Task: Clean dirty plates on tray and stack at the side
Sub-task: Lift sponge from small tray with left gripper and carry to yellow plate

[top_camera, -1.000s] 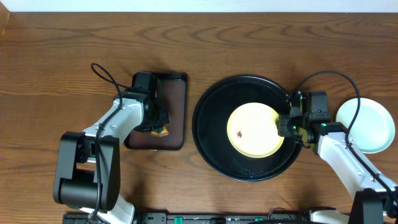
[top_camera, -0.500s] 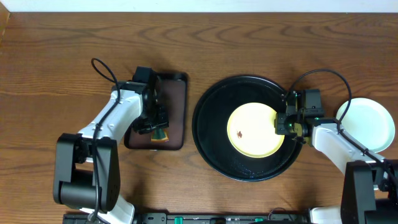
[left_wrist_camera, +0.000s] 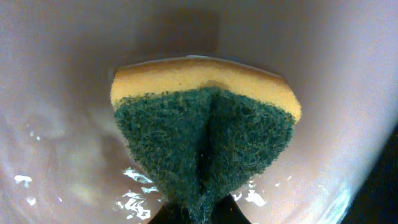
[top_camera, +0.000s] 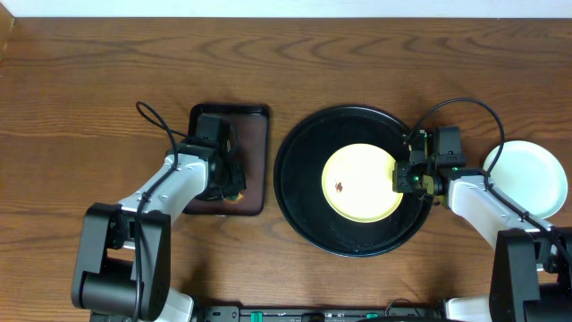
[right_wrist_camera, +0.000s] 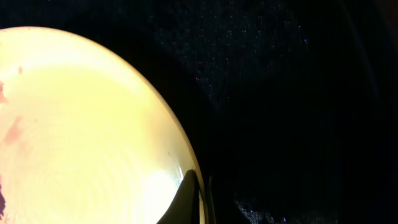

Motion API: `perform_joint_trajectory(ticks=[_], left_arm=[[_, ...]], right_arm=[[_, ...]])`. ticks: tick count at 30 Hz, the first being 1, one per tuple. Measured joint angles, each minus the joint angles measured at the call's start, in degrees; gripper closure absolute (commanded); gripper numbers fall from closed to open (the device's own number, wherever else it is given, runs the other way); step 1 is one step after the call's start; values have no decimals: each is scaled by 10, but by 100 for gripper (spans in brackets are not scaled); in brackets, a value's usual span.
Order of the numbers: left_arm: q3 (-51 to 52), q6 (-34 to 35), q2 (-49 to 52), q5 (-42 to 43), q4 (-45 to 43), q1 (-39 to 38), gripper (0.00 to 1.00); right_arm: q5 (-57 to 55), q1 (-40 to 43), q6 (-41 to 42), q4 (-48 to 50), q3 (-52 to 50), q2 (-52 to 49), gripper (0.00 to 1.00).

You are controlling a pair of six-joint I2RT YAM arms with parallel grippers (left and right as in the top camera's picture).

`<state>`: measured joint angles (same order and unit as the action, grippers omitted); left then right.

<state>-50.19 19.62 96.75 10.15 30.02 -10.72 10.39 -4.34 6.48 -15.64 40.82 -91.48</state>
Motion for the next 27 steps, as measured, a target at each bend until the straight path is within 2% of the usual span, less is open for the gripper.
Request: perform_joint_trajectory(ticks=[7, 10, 13, 21, 27], left_arm=[[-78, -2, 23, 7, 128, -9, 93], [-162, -3, 24, 7, 188, -18, 93], [-248, -3, 24, 6, 209, -58, 93], [-274, 74, 32, 14, 88, -199, 92], [-275, 142, 103, 36, 8, -294, 93]], right_arm=[[1, 0, 0, 0, 0, 0, 99], [1, 0, 0, -2, 0, 0, 99], [2, 0, 0, -3, 1, 0, 99], [2, 0, 7, -12, 3, 0, 99], [2, 0, 7, -12, 3, 0, 99]])
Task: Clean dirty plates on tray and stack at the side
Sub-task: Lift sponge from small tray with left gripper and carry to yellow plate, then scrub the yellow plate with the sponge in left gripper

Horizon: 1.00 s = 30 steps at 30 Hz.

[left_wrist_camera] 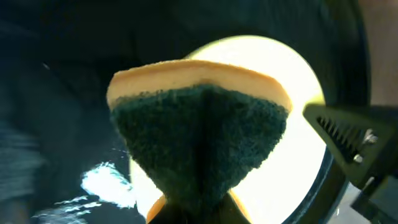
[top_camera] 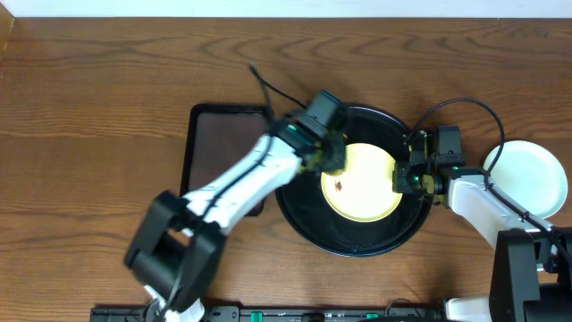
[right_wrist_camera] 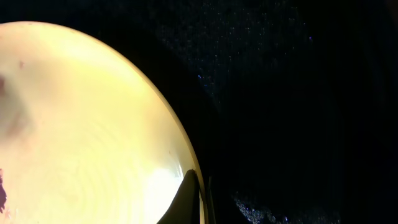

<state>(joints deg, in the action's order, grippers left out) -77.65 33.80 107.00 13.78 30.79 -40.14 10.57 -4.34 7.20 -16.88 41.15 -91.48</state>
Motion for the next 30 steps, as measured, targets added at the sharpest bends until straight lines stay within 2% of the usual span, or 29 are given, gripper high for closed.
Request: perform_joint_trajectory(ticks=[4, 11, 18, 24, 30], left_arm=[[0, 35, 61, 40, -40, -28, 93], [-8, 65, 116, 88, -29, -32, 93], [-28, 58, 116, 24, 37, -25, 93], [-40, 51, 116, -37, 58, -25, 93], [-41, 34, 125, -79, -28, -31, 93]], right_arm=[[0, 0, 0, 0, 0, 0, 99], [-1, 0, 0, 0, 0, 0, 99], [-1, 0, 0, -7, 1, 0, 99], [-1, 0, 0, -15, 3, 0, 99], [-1, 0, -1, -15, 3, 0, 99]])
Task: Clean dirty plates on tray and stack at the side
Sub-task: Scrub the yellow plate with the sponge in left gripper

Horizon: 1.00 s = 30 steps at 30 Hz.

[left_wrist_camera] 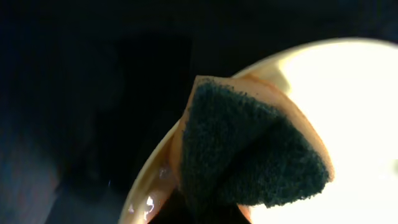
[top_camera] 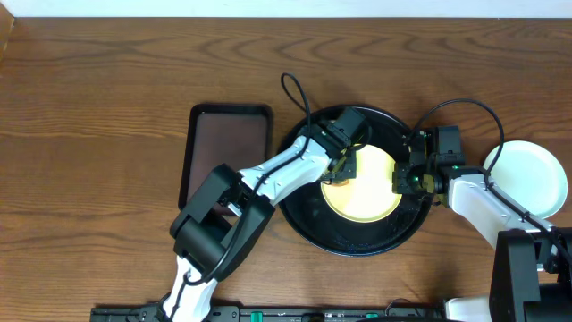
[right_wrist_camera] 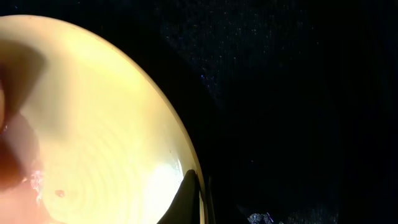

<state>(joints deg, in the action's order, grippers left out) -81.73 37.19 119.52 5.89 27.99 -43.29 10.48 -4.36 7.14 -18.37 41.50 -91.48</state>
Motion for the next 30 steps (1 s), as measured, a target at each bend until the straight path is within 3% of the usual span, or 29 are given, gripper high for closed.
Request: perform_joint_trajectory(ticks=[7, 12, 21, 30], left_arm=[[-7, -6, 29, 30, -111, -18, 92], [-15, -12, 35, 49, -112, -14, 93], [-43, -66, 35, 45, -2, 39, 92], [-86, -86, 36, 10, 158, 42, 93]], right_arm=[[0, 0, 0, 0, 0, 0, 99], [0, 0, 0, 0, 0, 0, 99], [1, 0, 0, 3, 0, 0, 99], [18, -7, 0, 3, 0, -1, 99]])
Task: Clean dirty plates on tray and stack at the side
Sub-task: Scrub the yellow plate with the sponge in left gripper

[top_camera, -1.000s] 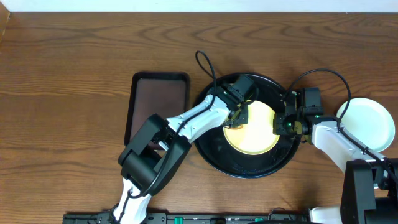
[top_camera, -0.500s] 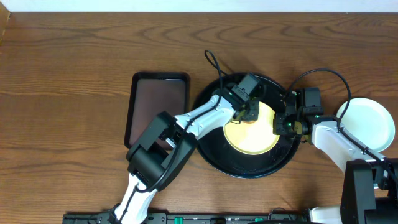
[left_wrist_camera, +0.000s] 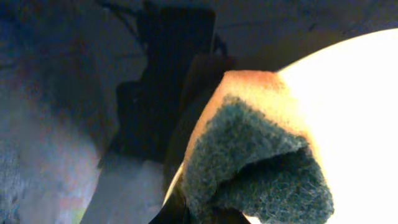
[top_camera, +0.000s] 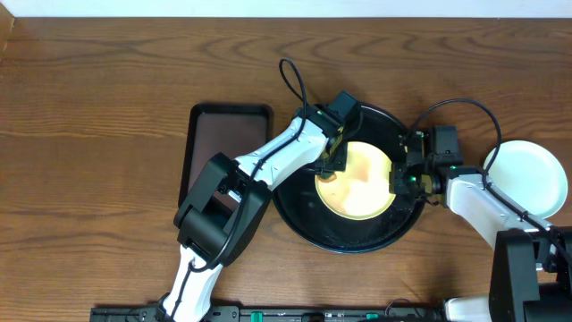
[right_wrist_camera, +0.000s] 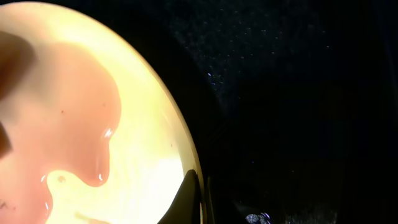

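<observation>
A pale yellow plate (top_camera: 362, 188) lies in the round black tray (top_camera: 295, 201), with a pinkish wet smear (right_wrist_camera: 68, 118) spread over its upper left part. My left gripper (top_camera: 334, 154) is shut on a yellow sponge with a green scouring face (left_wrist_camera: 261, 168), pressed at the plate's upper left rim. My right gripper (top_camera: 399, 179) is shut on the plate's right rim (right_wrist_camera: 189, 180), one finger on top and one below.
A brown rectangular dish (top_camera: 223, 148) sits left of the tray. A white plate (top_camera: 532, 174) rests at the right edge of the wooden table (top_camera: 89, 107). Both arms' cables loop over the tray's far side.
The left gripper with the sponge shifted slightly up and left on the plate. A pinkish wet film now covers the plate's upper left, and the plate sits a little further left.
At first the left gripper held the sponge in the brown dish while the right gripper pinched the plate's rim, red stains showing. Then the sponge hung over the tray, then touched the plate. Now the stain is a wet pink smear.
</observation>
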Motion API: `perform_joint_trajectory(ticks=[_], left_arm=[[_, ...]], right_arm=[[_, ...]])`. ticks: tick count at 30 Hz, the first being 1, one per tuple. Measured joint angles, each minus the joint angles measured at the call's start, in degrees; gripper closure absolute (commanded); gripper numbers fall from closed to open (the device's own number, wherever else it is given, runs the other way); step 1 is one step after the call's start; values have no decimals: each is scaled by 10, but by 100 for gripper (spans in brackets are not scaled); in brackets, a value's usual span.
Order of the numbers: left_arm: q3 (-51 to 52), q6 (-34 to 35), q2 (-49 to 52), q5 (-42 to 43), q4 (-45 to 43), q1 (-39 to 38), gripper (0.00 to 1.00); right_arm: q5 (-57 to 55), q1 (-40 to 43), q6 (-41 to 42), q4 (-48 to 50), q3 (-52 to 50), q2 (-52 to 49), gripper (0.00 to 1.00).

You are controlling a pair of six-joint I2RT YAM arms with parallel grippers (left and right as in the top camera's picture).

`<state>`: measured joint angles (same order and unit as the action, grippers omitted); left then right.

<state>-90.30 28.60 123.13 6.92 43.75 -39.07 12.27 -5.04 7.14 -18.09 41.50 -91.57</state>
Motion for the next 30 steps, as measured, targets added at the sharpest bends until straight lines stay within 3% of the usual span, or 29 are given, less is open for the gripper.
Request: perform_joint_trajectory(ticks=[4, 10, 20, 25, 30], left_arm=[[0, -1, 0, -13, 2, -8, 93], [3, 4, 5, -13, -69, -30, 93], [3, 150, 13, 139, -64, -50, 93], [4, 186, 13, 169, 0, -49, 92], [3, 152, 11, 117, 74, -21, 93]], right_arm=[[2, -1, 0, 0, 0, 0, 99], [1, -1, 0, -1, 0, 0, 99], [0, -1, 0, -1, 0, 0, 99], [0, -1, 0, -1, 0, 0, 99], [0, -1, 0, -1, 0, 0, 99]])
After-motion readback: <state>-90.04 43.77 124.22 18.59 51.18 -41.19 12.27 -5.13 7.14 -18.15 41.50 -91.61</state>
